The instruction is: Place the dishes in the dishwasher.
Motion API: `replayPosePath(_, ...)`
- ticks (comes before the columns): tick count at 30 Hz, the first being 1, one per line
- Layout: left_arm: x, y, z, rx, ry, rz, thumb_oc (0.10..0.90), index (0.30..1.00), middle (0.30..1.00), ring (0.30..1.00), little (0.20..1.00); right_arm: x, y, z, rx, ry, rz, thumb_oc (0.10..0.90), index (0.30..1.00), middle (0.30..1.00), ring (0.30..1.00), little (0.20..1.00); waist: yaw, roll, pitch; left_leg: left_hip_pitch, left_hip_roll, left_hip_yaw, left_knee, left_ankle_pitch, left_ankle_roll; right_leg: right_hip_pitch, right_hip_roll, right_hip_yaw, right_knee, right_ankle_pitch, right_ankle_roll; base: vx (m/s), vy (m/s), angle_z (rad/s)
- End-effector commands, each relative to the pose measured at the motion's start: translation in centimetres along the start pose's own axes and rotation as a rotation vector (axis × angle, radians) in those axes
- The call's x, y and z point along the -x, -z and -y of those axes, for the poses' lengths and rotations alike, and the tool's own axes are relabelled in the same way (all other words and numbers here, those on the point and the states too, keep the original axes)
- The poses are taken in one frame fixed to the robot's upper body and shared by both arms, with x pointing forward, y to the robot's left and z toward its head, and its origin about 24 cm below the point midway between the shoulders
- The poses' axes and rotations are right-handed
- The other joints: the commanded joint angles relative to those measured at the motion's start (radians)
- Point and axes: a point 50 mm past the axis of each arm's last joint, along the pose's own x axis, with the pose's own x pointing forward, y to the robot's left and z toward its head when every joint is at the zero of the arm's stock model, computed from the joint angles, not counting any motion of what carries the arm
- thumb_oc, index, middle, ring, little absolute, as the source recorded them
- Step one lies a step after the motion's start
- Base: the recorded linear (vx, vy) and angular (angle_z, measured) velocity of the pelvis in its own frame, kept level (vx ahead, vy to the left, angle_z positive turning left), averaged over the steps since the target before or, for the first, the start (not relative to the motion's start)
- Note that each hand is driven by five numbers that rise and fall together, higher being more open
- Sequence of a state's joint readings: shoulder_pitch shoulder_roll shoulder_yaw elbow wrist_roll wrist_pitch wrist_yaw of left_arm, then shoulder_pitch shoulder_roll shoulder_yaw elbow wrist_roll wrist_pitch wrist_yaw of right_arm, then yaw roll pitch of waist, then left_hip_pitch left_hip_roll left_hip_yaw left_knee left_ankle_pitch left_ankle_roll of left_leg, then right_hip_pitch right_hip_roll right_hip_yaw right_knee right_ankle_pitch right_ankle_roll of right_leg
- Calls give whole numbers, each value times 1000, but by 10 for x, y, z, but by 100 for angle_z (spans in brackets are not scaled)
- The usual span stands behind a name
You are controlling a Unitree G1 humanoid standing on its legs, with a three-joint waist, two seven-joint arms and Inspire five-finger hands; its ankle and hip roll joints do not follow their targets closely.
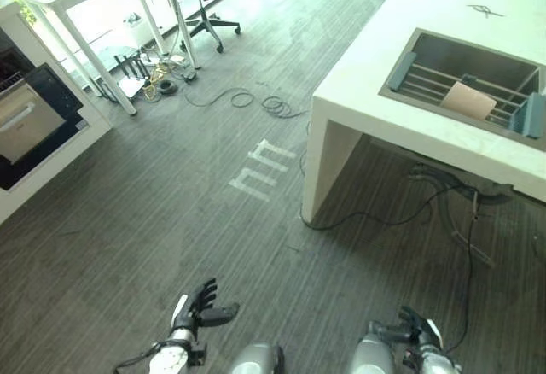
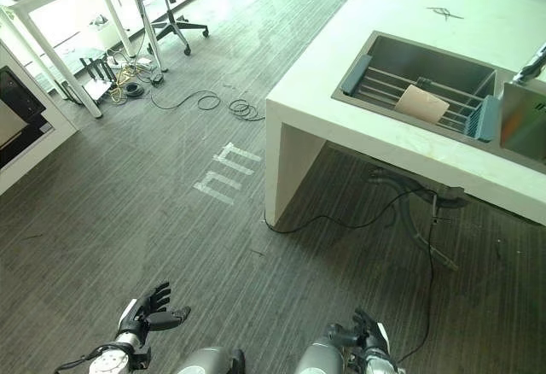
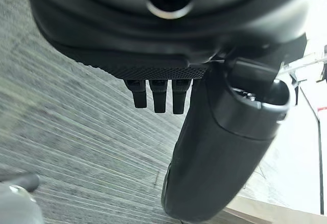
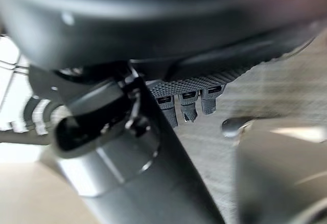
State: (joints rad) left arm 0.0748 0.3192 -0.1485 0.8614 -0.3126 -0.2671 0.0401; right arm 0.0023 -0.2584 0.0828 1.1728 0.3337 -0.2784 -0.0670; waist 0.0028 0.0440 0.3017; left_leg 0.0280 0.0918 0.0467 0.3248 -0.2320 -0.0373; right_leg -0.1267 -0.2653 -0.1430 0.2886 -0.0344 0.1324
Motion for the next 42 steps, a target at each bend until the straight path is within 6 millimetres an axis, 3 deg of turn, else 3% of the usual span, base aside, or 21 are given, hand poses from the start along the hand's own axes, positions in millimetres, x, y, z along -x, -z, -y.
replayPosePath(1, -3, -15, -4, 89, -69, 99, 800, 900, 900, 900, 900, -3, -31, 28, 90, 32, 166, 800, 900, 900, 900, 900, -9, 2, -44, -24, 131, -9, -25, 51, -18, 51, 44, -6, 69, -114, 7, -14, -702, -34)
replayPosePath(2, -3, -9, -3, 94, -77, 81, 800, 900, 900, 900, 900, -3, -32, 27, 108, 22, 172, 800, 900, 900, 900, 900, -14, 0, -42, -29, 160, 1, -25, 71, -29, 46, 60, -13, 75, -123, -11, 14, -875, -36)
replayPosePath(3, -1, 2, 0, 78, -78, 40, 800, 900, 900, 900, 900, -2, -29, 33, 106, 29, 166, 800, 900, 900, 900, 900, -25, -5, -36, -45, 200, 27, -25, 165, -37, 66, 96, -25, 49, -130, -44, 53, -717, -45)
replayPosePath(5, -1, 8, 7, 60, -68, 8, 800, 900, 900, 900, 900, 0, -25, 39, 89, 49, 155, 800, 900, 900, 900, 900, -33, -22, -29, -42, 177, 71, -25, 207, -25, 96, 107, -39, 11, -126, -69, 119, -567, -30)
replayPosePath(8, 4, 23, 11, 80, -90, -46, 800, 900, 900, 900, 900, 0, -23, 42, 98, 49, 134, 800, 900, 900, 900, 900, -11, -24, -31, -68, 4, 25, -17, 122, 10, 90, 124, -31, 11, -129, -73, 180, -252, 1)
replayPosePath(10, 10, 33, 8, 80, -112, -82, 800, 900, 900, 900, 900, 0, -21, 41, 117, 28, 122, 800, 900, 900, 900, 900, 5, 10, -33, -94, -81, -37, -25, 85, 24, 87, 172, -16, 11, -129, -66, 250, -61, -71)
replayPosePath(11, 14, 41, 5, 89, -130, -111, 800, 900, 900, 900, 900, -1, -20, 38, 136, 12, 118, 800, 900, 900, 900, 900, 18, 45, -34, -147, -127, -108, -25, 94, 24, 80, 222, -4, 11, -129, -68, 285, 32, -103)
replayPosePath(14, 19, 51, 1, 129, -155, -154, 800, 900, 900, 900, 900, -1, -19, 36, 141, 12, 112, 800, 900, 900, 900, 900, 41, 50, -22, -224, -166, -113, -25, 148, 11, 102, 250, 19, 11, -148, -75, 261, 70, -118)
replayPosePath(17, 24, 60, -5, 185, -206, -203, 800, 900, 900, 900, 900, -2, -17, 28, 127, -6, 106, 800, 900, 900, 900, 900, 52, 46, -27, -203, -162, -98, -25, 122, 51, 117, 266, 1, 24, -143, -76, 290, 82, -65)
replayPosePath(20, 26, 62, -12, 197, -255, -204, 800, 900, 900, 900, 900, -1, -16, 22, 126, -26, 112, 800, 900, 900, 900, 900, 55, 31, -27, -172, -160, -67, -25, 86, 100, 49, 247, -23, 244, -103, -47, 221, 41, -28)
replayPosePath(21, 28, 64, -14, 196, -276, -200, 800, 900, 900, 900, 900, 0, -13, 22, 106, -20, 106, 800, 900, 900, 900, 900, 48, 36, -21, -152, -154, -61, -25, 71, 122, -6, 241, -33, 432, -71, -38, 211, 43, -37)
replayPosePath(23, 29, 65, -17, 220, -313, -196, 800, 900, 900, 900, 900, 1, -8, 25, 92, -15, 77, 800, 900, 900, 900, 900, 43, 43, -18, -137, -151, -64, -25, 62, 145, -67, 215, -50, 524, -49, -45, 213, -25, -38)
replayPosePath(25, 27, 62, -21, 269, -340, -186, 800, 900, 900, 900, 900, 0, -8, 28, 71, -3, 55, 800, 900, 900, 900, 900, 38, 34, -10, -114, -159, -76, -25, 45, 131, -37, 171, -82, 242, -64, -51, 173, -175, -19)
replayPosePath(28, 25, 56, -34, 376, -411, -157, 800, 900, 900, 900, 900, -1, -6, 29, 80, -9, 31, 800, 900, 900, 900, 900, 19, 21, -4, -89, -164, -88, -25, 23, 113, -16, 190, -68, 41, -35, -48, 113, -214, -1)
replayPosePath(29, 25, 56, -36, 400, -429, -155, 800, 900, 900, 900, 900, -1, -6, 29, 81, -12, 23, 800, 900, 900, 900, 900, 20, 21, -7, -88, -157, -85, -25, 27, 108, 1, 194, -72, 19, -43, -54, 124, -285, 21)
replayPosePath(30, 25, 55, -38, 438, -457, -150, 800, 900, 900, 900, 900, 1, 0, 30, 80, -9, -1, 800, 900, 900, 900, 900, 16, -4, -12, -78, -167, -70, -25, 28, 101, 14, 198, -19, 11, -77, -59, 125, -275, 16)
replayPosePath(33, 24, 54, -34, 420, -429, -135, 800, 900, 900, 900, 900, 5, 11, 33, 92, 14, -40, 800, 900, 900, 900, 900, 29, -56, -11, -71, -173, -12, -4, 79, 70, 61, 170, 5, 11, -110, -75, 105, -212, 22)
replayPosePath(35, 24, 52, -28, 385, -394, -107, 800, 900, 900, 900, 900, 7, 18, 42, 31, 60, -78, 800, 900, 900, 900, 900, 40, -63, -4, -107, -149, -35, 27, 101, 50, 81, 170, 20, 11, -118, -81, 102, 7, 6)
replayPosePath(36, 24, 51, -26, 367, -382, -98, 800, 900, 900, 900, 900, 8, 19, 44, 26, 66, -83, 800, 900, 900, 900, 900, 43, -58, -6, -97, -131, -49, -25, 107, 48, 83, 172, 18, 11, -122, -78, 137, 243, -4)
replayPosePath(37, 22, 48, -24, 350, -363, -94, 800, 900, 900, 900, 900, 9, 18, 49, 25, 77, -72, 800, 900, 900, 900, 900, 39, -25, -6, -150, -70, -71, -25, 124, 20, 90, 189, -1, 11, -133, -77, 80, 224, 7)
replayPosePath(42, 12, 40, -20, 392, -353, -93, 800, 900, 900, 900, 900, 7, 12, 55, -101, 136, -54, 800, 900, 900, 900, 900, 3, 5, -21, -187, 2, -16, -25, 109, -7, 84, 147, -67, 11, -143, -60, 46, 295, 31)
